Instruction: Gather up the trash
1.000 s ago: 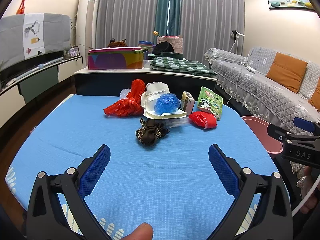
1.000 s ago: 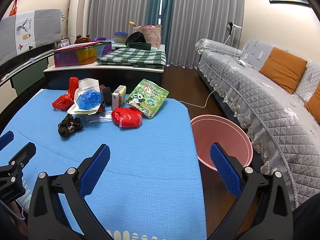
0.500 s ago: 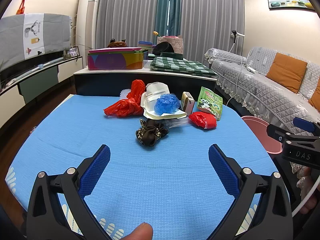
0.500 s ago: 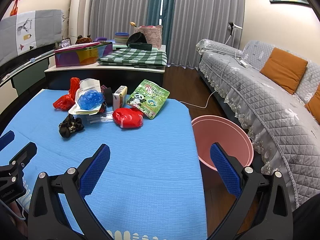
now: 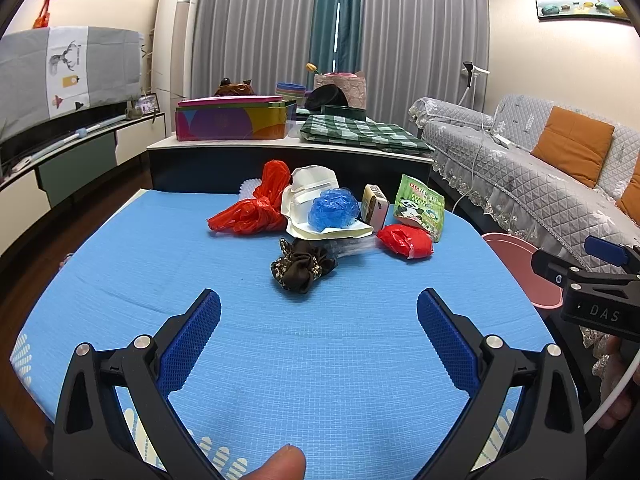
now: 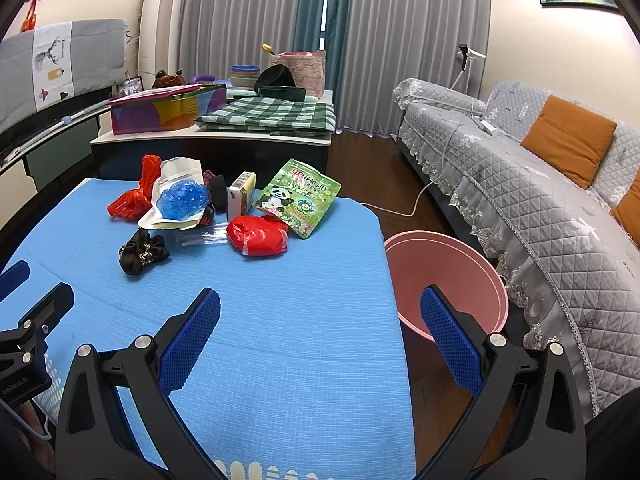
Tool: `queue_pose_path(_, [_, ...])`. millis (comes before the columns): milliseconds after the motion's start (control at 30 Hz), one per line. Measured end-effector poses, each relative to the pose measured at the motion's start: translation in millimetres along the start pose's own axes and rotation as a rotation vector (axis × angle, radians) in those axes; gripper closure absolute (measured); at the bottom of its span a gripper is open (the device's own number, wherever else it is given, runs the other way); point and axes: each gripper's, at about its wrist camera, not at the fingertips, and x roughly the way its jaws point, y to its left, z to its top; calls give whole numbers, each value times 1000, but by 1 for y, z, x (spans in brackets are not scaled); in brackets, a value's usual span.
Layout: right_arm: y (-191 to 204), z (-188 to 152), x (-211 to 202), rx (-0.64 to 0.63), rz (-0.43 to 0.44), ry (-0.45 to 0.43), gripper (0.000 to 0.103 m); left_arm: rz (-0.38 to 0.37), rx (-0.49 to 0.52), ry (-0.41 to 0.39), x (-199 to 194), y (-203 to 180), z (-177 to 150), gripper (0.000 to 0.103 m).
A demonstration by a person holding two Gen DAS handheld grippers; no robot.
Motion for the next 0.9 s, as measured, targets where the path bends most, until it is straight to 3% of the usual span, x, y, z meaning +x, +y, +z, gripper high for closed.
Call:
queue_pose_path(467, [5, 4, 1, 11, 46, 7, 5, -42, -52, -2, -2, 4, 3, 8])
queue_pose_path(900, [-8, 10, 11, 33, 57, -50, 9, -49, -92, 37, 17, 9, 13, 8])
